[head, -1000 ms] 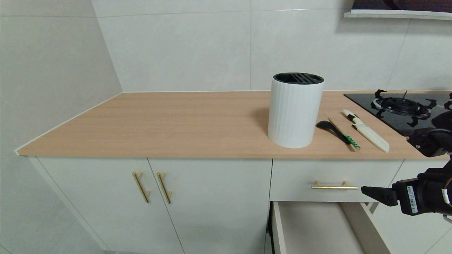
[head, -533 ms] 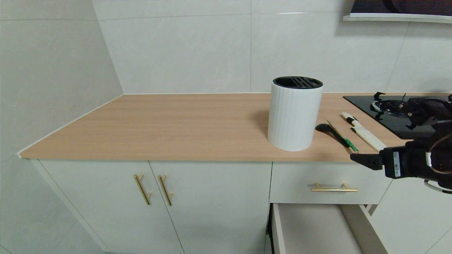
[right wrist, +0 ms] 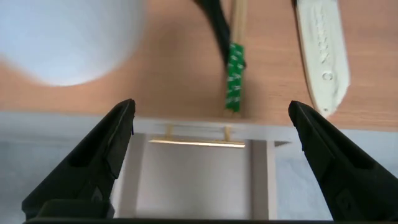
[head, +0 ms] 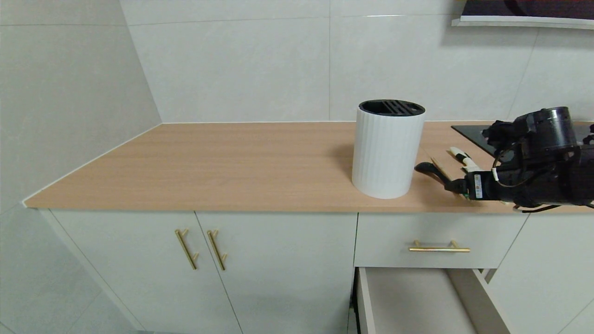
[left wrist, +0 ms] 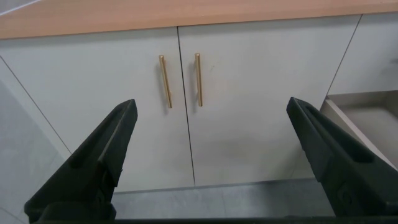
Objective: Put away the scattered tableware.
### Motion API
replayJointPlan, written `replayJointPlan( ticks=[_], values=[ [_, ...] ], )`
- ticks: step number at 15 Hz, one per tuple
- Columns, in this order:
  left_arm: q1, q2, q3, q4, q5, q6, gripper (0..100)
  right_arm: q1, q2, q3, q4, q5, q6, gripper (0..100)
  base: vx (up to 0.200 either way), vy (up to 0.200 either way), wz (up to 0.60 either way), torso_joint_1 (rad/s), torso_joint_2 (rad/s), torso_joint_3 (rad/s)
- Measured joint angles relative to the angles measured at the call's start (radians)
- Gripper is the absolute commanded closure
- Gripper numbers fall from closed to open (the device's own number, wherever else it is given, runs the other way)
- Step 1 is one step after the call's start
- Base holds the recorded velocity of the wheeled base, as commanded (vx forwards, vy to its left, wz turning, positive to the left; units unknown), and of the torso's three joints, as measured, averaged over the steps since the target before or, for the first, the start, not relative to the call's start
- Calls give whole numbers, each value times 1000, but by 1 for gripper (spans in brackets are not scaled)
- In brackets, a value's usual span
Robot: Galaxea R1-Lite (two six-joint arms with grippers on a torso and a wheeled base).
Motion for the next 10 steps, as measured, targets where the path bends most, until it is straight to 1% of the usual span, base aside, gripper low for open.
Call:
replayJointPlan(
  ticks=[4, 8, 10],
  values=[
    [0, 0, 0, 0, 0, 0, 0, -20, 69, -4, -85, -2, 2, 0, 0, 0, 0, 0, 0, 0],
    [0, 0, 0, 0, 0, 0, 0, -25, 105, -3, -100, -4, 3, 0, 0, 0, 0, 0, 0, 0],
    [0, 0, 0, 0, 0, 0, 0, -26, 121, -1, -135, -30, 2, 0, 0, 0, 0, 0, 0, 0]
  ],
)
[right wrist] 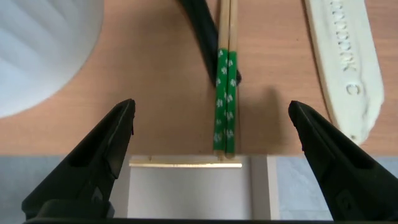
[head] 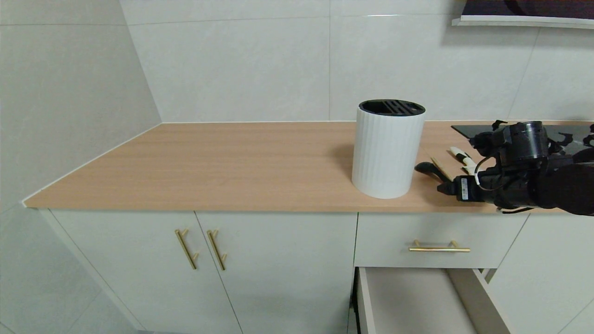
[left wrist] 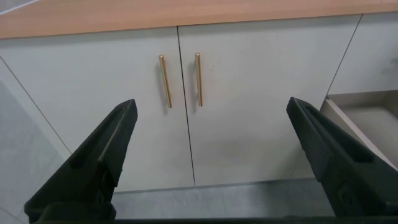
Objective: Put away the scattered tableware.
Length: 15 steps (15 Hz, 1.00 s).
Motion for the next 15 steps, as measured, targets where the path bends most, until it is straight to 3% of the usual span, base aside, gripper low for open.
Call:
replayJointPlan(
  ticks=[4, 5, 15],
  values=[
    [0, 0, 0, 0, 0, 0, 0, -1, 17, 1, -9, -13, -1, 0, 0, 0, 0, 0, 0, 0],
    [0, 0, 0, 0, 0, 0, 0, -3, 19, 1, -9, -13, -1, 100, 0, 0, 0, 0, 0, 0],
    [0, 0, 0, 0, 0, 0, 0, -23, 6, 0, -5, -13, -1, 100, 0, 0, 0, 0, 0, 0]
  ],
)
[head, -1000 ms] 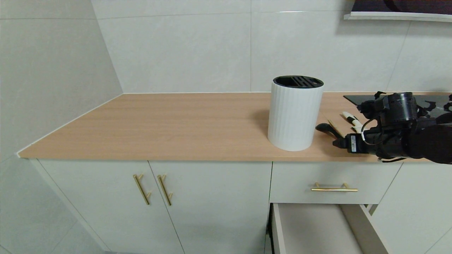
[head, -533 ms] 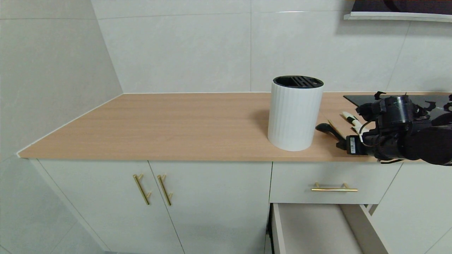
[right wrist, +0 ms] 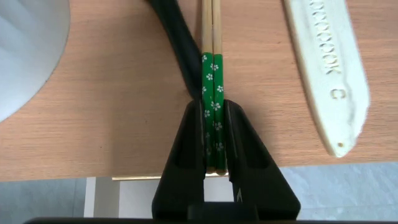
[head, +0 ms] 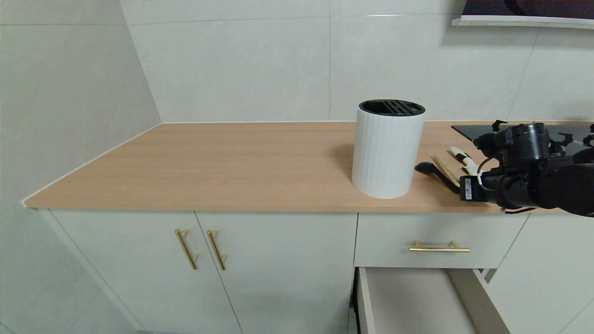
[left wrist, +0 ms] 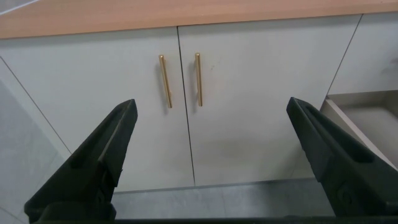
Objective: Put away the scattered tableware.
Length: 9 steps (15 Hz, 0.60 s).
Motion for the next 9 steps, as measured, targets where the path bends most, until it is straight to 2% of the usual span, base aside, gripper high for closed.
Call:
replayJointPlan(
  ticks=[4, 7, 9],
  values=[
    [0, 0, 0, 0, 0, 0, 0, 0, -99, 26, 58, 5, 0, 100, 0, 0, 0, 0, 0, 0],
    [0, 0, 0, 0, 0, 0, 0, 24, -266, 58, 290, 51, 1, 100, 0, 0, 0, 0, 0, 0],
    [0, 0, 0, 0, 0, 0, 0, 56, -426, 86, 450, 134, 10, 100, 0, 0, 0, 0, 0, 0]
  ],
)
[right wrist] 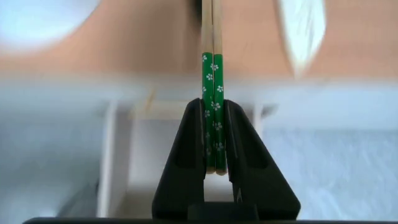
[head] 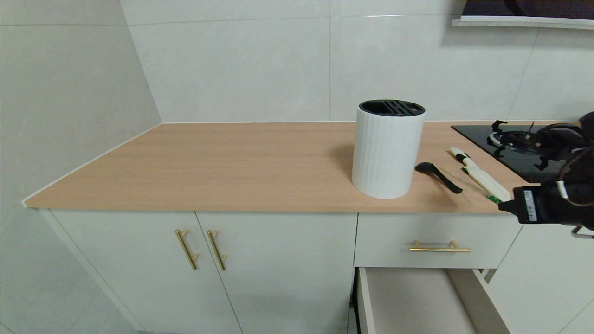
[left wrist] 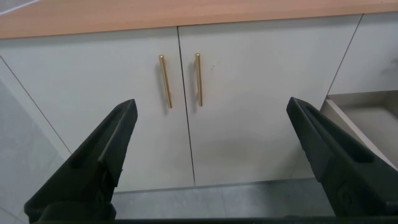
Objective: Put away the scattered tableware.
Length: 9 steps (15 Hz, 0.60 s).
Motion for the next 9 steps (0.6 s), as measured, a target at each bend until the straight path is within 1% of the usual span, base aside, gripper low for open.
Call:
replayJointPlan(
  ticks=[3, 4, 6, 9],
  values=[
    [0, 0, 0, 0, 0, 0, 0, 36, -228, 44, 139, 201, -16, 100, 0, 0, 0, 0, 0, 0],
    [0, 0, 0, 0, 0, 0, 0, 52, -280, 53, 186, 231, -43, 100, 0, 0, 0, 0, 0, 0],
    [0, 0, 0, 0, 0, 0, 0, 96, -346, 67, 216, 244, -61, 100, 0, 0, 0, 0, 0, 0],
    [0, 0, 0, 0, 0, 0, 0, 142, -382, 90, 219, 245, -64, 100, 0, 0, 0, 0, 0, 0]
  ],
)
